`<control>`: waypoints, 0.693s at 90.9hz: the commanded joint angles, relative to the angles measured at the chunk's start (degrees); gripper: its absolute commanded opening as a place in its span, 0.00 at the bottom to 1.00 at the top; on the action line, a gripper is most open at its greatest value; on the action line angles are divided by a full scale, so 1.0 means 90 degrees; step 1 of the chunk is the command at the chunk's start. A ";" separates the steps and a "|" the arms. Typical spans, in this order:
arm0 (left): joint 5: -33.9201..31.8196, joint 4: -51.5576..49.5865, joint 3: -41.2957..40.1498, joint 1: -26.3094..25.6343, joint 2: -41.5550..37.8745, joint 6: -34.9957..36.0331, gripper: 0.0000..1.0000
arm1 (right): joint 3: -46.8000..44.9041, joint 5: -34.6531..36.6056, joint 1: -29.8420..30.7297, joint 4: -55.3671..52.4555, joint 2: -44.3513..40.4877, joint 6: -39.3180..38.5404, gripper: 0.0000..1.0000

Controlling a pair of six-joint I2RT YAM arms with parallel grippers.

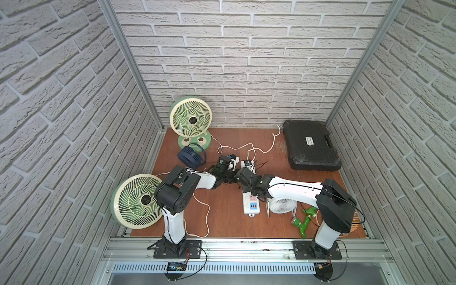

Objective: Unplug the desk fan from the power strip
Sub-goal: Remove the plug from the socket.

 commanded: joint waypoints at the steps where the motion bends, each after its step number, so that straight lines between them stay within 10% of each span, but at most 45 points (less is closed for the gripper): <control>1: -0.0250 -0.0375 -0.0035 -0.0024 -0.0029 0.0155 0.00 | -0.0355 -0.0417 -0.0269 0.0713 -0.0494 0.0258 0.17; 63: -0.0280 -0.0371 -0.0065 0.0013 -0.0030 0.0176 0.00 | -0.0104 -0.0219 -0.0089 0.0317 -0.0540 0.0089 0.17</control>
